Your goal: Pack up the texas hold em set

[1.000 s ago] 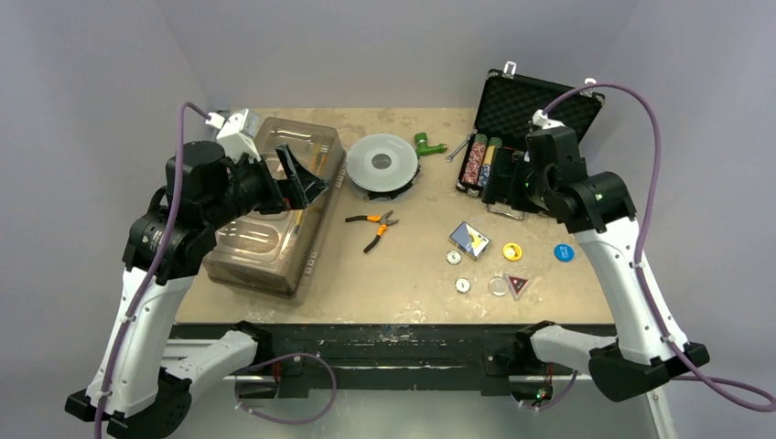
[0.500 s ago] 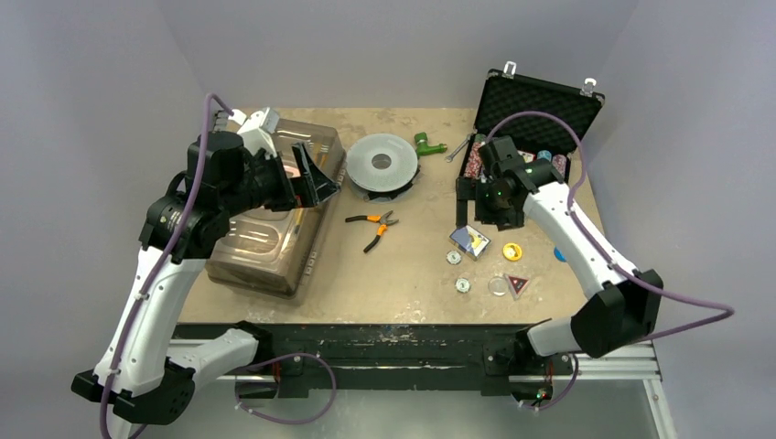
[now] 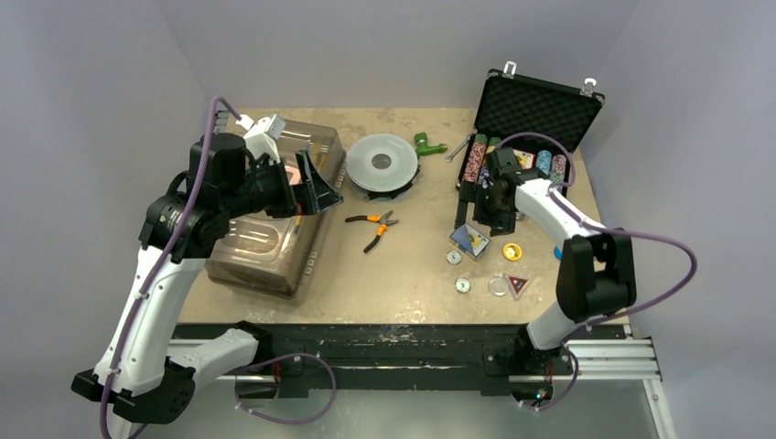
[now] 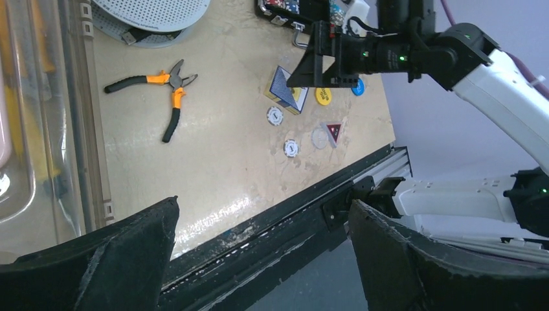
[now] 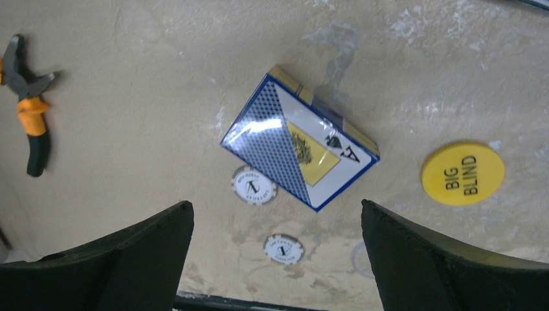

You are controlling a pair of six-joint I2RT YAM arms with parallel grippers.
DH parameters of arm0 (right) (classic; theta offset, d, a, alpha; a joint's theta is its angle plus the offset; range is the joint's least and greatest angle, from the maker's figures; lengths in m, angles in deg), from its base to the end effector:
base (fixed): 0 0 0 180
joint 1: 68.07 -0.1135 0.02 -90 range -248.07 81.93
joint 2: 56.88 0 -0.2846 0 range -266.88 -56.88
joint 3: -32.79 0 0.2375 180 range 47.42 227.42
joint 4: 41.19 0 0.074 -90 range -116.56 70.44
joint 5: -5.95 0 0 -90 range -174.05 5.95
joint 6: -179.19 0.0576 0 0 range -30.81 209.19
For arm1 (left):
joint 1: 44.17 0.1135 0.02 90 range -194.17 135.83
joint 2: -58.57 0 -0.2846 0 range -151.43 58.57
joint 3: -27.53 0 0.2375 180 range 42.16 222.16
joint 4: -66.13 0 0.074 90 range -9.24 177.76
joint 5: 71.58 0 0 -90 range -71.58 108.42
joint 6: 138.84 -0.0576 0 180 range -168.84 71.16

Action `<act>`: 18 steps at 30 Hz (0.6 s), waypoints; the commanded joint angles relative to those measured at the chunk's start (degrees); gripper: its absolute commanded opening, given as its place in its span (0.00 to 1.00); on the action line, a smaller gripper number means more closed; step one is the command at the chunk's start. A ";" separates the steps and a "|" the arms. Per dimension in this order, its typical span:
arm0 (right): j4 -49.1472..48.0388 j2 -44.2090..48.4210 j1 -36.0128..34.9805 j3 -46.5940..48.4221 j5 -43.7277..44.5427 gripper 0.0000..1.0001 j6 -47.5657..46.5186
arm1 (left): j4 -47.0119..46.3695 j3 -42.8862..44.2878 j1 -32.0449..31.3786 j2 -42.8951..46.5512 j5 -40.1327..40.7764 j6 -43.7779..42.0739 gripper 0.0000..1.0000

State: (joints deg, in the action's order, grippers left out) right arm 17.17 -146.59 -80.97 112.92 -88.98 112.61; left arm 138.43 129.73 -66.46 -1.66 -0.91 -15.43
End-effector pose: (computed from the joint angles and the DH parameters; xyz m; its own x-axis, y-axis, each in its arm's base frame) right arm 0.2934 0.0723 0.2368 -0.9299 0.1933 -0.3130 0.1261 0.9668 0.2224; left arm 0.1464 -0.0806 0.4546 -0.7327 -0.2612 -0.6285 0.2622 0.7438 -0.6148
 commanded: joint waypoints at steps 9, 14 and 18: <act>-10.77 -5.57 3.49 -1.90 -0.97 0.99 -0.96 | 3.44 4.80 -0.30 -1.82 -2.46 -3.26 1.00; -11.03 -8.91 3.53 -1.75 -2.01 0.99 -5.38 | 3.82 4.63 -0.30 -1.96 -2.90 -3.52 1.00; -10.70 -7.59 -0.73 -1.85 -0.01 0.99 -8.62 | 3.42 4.45 -0.30 -2.19 -3.17 -3.61 1.00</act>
State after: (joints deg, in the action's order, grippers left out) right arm 7.24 -155.90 -77.98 111.10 -89.63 108.74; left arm 142.65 132.59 -66.46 -3.60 -2.64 -17.38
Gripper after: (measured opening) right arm 0.987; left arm 0.998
